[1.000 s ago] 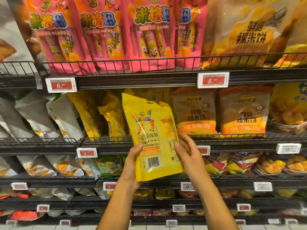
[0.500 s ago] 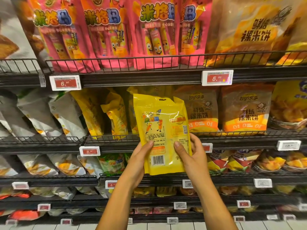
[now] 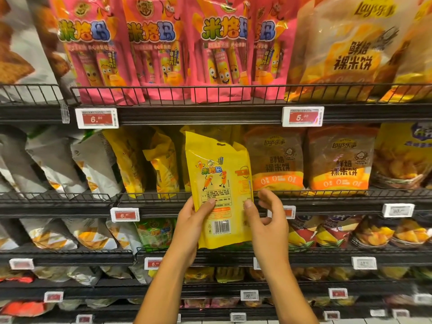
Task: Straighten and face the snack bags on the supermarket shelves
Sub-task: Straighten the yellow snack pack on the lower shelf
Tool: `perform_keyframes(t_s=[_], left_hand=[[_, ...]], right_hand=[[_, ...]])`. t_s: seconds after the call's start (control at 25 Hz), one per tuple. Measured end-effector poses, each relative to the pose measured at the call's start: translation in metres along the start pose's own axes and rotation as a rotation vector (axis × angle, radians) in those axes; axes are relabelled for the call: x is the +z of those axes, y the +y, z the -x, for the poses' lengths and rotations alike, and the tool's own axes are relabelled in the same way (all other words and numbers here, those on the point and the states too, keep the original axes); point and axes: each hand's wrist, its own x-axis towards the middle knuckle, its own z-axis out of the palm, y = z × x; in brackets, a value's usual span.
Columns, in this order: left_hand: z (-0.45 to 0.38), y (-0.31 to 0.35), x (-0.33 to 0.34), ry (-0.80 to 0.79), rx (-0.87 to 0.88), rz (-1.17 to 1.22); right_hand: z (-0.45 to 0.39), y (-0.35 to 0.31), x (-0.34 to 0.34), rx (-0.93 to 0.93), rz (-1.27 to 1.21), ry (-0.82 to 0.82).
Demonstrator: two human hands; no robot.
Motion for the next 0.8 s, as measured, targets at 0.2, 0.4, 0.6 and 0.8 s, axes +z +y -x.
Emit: perform_keyframes(t_s=[0.2, 0.4, 0.6, 0.8], left_hand=[[0.003, 0.005, 0.009, -0.018, -0.023, -0.153], [0.012, 0.015, 0.01, -0.174, -0.034, -0.274], [0.012, 0.022, 0.012, -0.094, 0.019, -0.358], [0.01, 0.023, 0.004, -0.091, 0.052, -0.41]], right_hand=[[0.004, 0.001, 0.01, 0.04, 0.074, -0.181], [0.004, 0.002, 0.002, 0.154, -0.042, -0.255], [0.002, -0.001, -0.004, 0.18, -0.161, -0.385], [0.0, 0.006, -0.004, 0.255, -0.273, -0.367]])
